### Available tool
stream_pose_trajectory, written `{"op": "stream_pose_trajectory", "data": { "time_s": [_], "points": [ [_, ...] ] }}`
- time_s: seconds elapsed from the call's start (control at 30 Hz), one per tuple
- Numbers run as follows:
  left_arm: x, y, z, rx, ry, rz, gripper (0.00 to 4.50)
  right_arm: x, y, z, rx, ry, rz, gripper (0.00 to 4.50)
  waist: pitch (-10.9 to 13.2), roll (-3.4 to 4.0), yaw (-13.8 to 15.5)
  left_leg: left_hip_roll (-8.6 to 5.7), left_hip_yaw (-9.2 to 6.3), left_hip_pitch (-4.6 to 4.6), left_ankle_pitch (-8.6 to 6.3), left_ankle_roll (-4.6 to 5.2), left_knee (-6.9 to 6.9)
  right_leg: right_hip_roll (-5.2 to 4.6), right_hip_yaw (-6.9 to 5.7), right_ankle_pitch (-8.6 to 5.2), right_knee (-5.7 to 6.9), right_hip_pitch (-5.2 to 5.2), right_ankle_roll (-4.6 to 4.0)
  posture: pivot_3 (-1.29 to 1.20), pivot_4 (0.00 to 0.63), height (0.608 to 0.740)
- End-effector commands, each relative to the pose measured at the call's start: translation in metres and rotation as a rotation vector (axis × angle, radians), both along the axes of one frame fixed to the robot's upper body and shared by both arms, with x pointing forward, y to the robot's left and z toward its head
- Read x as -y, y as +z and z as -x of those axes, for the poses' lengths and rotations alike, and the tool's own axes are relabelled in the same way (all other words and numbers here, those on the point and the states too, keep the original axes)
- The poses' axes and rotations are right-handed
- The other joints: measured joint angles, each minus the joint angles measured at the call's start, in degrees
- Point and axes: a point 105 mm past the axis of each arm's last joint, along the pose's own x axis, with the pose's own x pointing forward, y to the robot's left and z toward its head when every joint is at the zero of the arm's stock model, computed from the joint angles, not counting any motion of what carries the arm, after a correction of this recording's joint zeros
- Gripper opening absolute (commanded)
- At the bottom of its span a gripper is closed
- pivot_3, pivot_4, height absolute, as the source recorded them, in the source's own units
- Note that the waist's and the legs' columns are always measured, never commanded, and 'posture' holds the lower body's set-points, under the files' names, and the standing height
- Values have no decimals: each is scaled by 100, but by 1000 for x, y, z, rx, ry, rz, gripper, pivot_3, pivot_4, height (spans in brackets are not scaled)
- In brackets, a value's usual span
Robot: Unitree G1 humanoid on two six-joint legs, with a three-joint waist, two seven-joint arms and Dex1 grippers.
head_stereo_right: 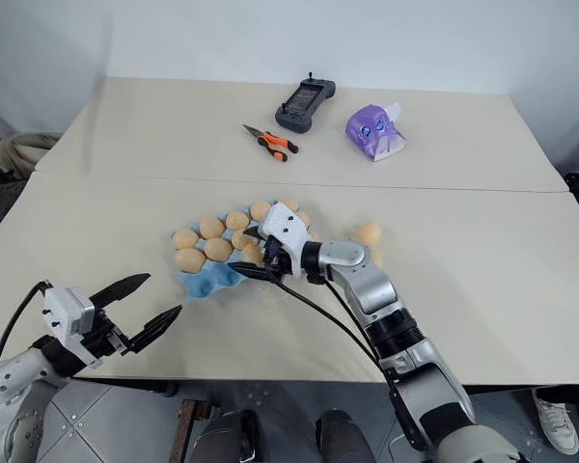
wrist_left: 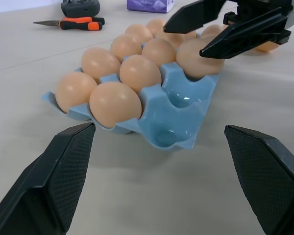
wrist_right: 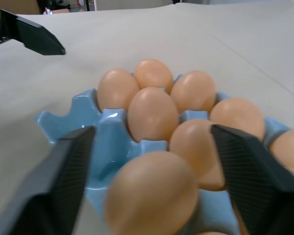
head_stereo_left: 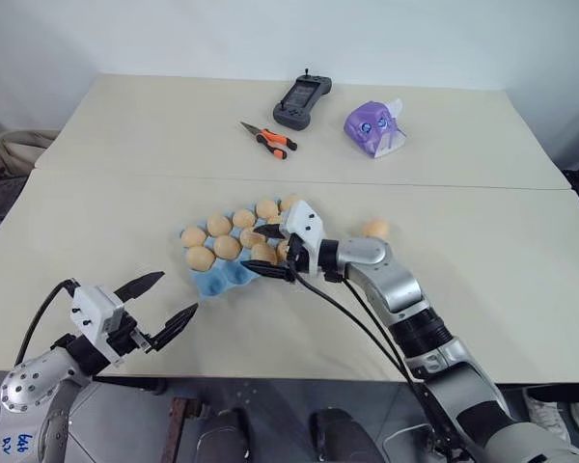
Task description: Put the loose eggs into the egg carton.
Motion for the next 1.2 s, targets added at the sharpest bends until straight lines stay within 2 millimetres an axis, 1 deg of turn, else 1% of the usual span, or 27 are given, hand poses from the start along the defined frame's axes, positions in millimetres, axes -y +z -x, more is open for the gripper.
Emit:
{"op": "stream_pose_trajectory", "data": {
  "time_s": [0.03,0.07,0.13,0.17,0.23,0.3,0.33,0.4,0.43,0.5,0.6,0.67,0.7,0.8,0.87,0.9,1.03,1.2],
  "points": [
    [5,9,2,40,-16,-7,4500,6,15,9,65,35,-48,4484,0,0,0,0,0,0,-2,-3,0,3,0,-1,-1,0,-2,0,150,740],
    [8,9,1,40,-29,-7,4500,8,21,16,83,60,-75,4484,0,0,0,1,0,0,-2,-4,0,4,0,-2,-1,-1,-3,0,150,740],
    [15,13,-3,47,-57,2,4500,23,31,29,110,87,-147,4484,0,0,17,3,-1,-3,-4,-6,-3,4,-2,-3,-5,-2,-5,0,150,740],
    [18,14,-4,49,-73,6,4500,33,33,32,117,71,-168,4484,0,0,35,5,-4,-5,-4,-6,-3,3,-3,-3,-7,-2,-4,0,150,740],
    [26,15,-9,47,-112,5,4500,62,32,38,120,13,-186,4484,0,0,60,2,-8,-10,-6,-4,-2,3,-9,-4,-13,1,-3,0,150,740],
    [33,15,-13,38,-151,1,4500,93,24,38,120,-92,-167,4484,-1,-1,86,-8,-9,-8,-9,2,-1,3,-12,-2,-21,12,0,0,150,740],
    [36,14,-15,32,-170,-1,4500,113,21,38,115,-170,-175,4484,-1,-1,84,-12,-9,-4,-12,6,2,2,-12,-2,-26,22,0,0,150,740],
    [38,13,-19,20,-196,-3,4500,143,17,36,116,-308,-189,4484,-1,-1,86,-13,-7,-3,-12,7,1,3,-10,0,-29,24,4,0,150,740],
    [40,13,-24,18,-208,2,4500,167,14,35,142,-420,-194,4484,-1,-1,77,-13,-8,-1,-12,7,3,3,-10,0,-29,26,4,0,150,740],
    [41,13,-31,25,-212,-4,4500,196,8,38,165,-549,-191,4484,0,0,70,-19,-11,2,-10,3,1,5,-11,0,-25,25,3,0,150,740],
    [48,13,-39,30,-258,-16,4500,234,-10,51,161,-699,-158,4484,0,1,39,-18,-12,7,-8,-3,-1,11,-6,-1,-22,25,0,0,150,740],
    [52,12,-42,29,-296,-21,4500,250,-20,59,158,-762,-140,4484,-1,2,32,-18,-11,7,-8,-4,-1,14,-4,-2,-22,25,0,0,150,740],
    [56,13,-45,30,-324,-25,4500,260,-29,67,140,-802,-124,4484,-1,2,20,-16,-9,7,-8,-4,-1,15,-2,-2,-24,24,0,0,150,740],
    [61,16,-51,31,-374,-32,4500,276,-50,87,92,-857,-79,4484,0,3,39,-21,-7,7,-8,-3,3,19,-1,-3,-23,25,2,0,150,740],
    [63,17,-54,31,-394,-36,4500,279,-60,96,57,-864,-71,4484,0,3,38,-23,-7,7,-8,-2,6,20,-2,-3,-22,28,3,0,150,740],
    [63,17,-55,29,-404,-37,4500,279,-61,98,56,-863,-70,4484,0,3,19,-23,-7,11,-7,-1,6,19,-2,-2,-21,32,4,0,150,740],
    [66,18,-54,24,-441,-38,4500,273,-57,95,74,-841,-87,4484,0,5,-11,-22,2,22,-3,5,8,19,8,3,-9,34,14,0,150,740],
    [68,22,-52,49,-442,-42,4500,251,-42,73,77,-752,-142,4484,0,5,15,-14,-7,28,4,5,7,14,4,5,4,35,12,0,150,740]
  ]
}}
